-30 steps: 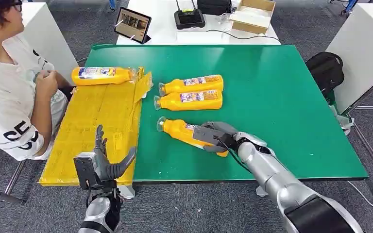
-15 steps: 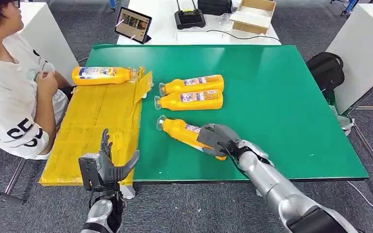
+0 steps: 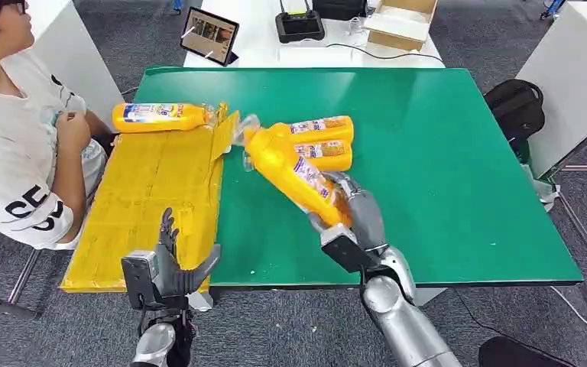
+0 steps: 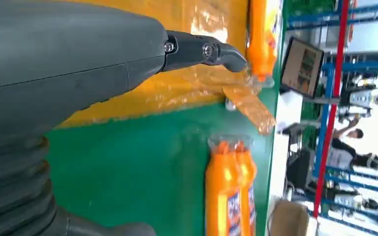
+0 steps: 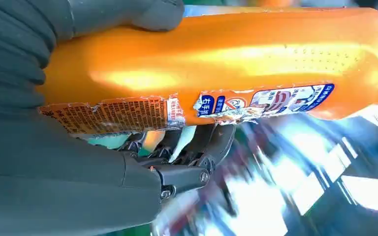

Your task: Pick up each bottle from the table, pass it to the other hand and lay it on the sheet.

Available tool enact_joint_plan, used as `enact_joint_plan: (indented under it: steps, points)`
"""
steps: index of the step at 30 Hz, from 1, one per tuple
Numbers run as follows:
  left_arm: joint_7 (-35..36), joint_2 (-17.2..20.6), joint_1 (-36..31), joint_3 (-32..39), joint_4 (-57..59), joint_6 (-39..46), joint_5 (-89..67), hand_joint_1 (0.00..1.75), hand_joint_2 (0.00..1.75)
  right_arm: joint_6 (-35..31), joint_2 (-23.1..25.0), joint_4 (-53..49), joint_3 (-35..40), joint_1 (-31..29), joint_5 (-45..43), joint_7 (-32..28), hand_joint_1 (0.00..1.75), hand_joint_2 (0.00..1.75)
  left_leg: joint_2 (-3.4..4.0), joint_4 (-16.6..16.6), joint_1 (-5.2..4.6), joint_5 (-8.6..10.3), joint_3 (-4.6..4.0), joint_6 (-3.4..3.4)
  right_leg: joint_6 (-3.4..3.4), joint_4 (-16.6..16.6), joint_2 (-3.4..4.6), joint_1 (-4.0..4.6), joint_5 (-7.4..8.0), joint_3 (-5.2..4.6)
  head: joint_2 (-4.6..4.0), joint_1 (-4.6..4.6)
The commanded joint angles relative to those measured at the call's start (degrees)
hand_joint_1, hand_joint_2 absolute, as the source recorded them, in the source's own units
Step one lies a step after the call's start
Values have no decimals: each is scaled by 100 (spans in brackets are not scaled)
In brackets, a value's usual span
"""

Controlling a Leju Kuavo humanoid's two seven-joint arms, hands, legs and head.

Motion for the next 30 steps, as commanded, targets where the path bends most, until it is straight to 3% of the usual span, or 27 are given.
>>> enact_joint_plan:
  steps: [1,8,16,23,30]
  points:
    - [674,207,-165,-745,-260,-1477,1544,0,175,-786,398,-1058,-652,666,110,-845,175,175,-12,1,-1,-11,20,9,-18,1,-21,4,-16,25,0,2]
    - [939,303,-160,-1009,-493,-2031,2081,0,175,-653,533,-464,-469,813,74,-1126,175,175,3,-6,0,-5,13,4,-15,-6,-3,4,-5,12,0,2]
    - [1030,322,-247,-1203,-350,-2610,2461,0,175,-670,894,1217,-86,798,179,-1623,175,175,11,-10,4,-5,17,2,-11,-12,5,6,-1,14,0,0]
    - [1030,324,-258,-1197,-336,-2606,2460,0,175,-717,912,1244,-66,780,208,-1616,175,175,11,-9,1,-6,14,2,-14,-8,2,3,-4,10,0,2]
    - [1142,237,-357,-1250,63,-2641,2507,0,175,-619,1063,1776,628,598,535,-1543,175,175,23,-12,2,-14,32,3,-22,-10,12,6,-7,25,0,2]
